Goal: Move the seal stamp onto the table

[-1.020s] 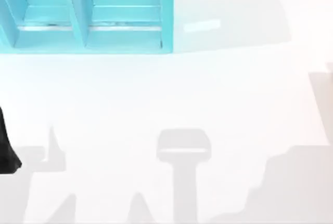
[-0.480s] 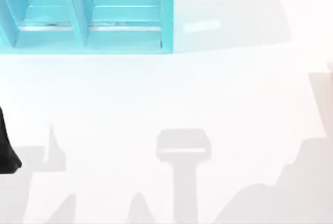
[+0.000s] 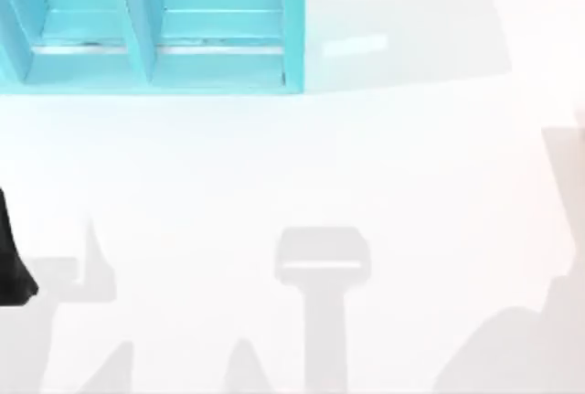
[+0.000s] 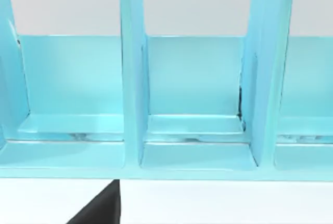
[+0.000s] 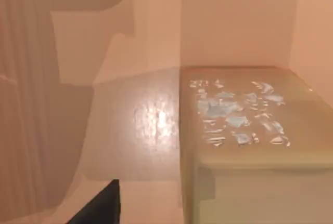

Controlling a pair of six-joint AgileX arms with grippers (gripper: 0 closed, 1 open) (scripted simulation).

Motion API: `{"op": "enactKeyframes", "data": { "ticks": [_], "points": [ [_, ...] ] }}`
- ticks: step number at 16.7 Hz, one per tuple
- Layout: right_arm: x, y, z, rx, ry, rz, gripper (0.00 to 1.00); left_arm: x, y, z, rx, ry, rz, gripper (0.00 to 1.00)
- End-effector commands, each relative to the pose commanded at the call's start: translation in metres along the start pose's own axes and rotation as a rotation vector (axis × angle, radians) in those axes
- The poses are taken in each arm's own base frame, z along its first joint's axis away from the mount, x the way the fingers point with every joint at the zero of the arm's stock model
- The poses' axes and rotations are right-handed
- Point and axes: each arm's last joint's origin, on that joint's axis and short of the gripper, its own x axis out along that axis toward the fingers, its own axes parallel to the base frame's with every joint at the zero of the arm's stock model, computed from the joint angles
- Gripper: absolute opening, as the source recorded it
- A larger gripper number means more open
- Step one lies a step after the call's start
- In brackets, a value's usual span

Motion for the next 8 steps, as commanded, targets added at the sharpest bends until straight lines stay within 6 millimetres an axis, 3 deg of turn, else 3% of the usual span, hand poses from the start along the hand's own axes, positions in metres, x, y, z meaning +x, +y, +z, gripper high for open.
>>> {"op": "enactKeyframes", "data": {
  "ticks": [4, 8],
  "points": [
    [0.04, 0.001, -0.003, 0.0, 0.0, 0.0, 1.0, 0.0, 0.0, 0.0, 0.0, 0.0, 0.0, 1.0],
    [0.046, 0.002, -0.005, 0.0, 0.005, 0.003, 1.0, 0.0, 0.0, 0.0, 0.0, 0.0, 0.0, 1.0]
  ]
}}
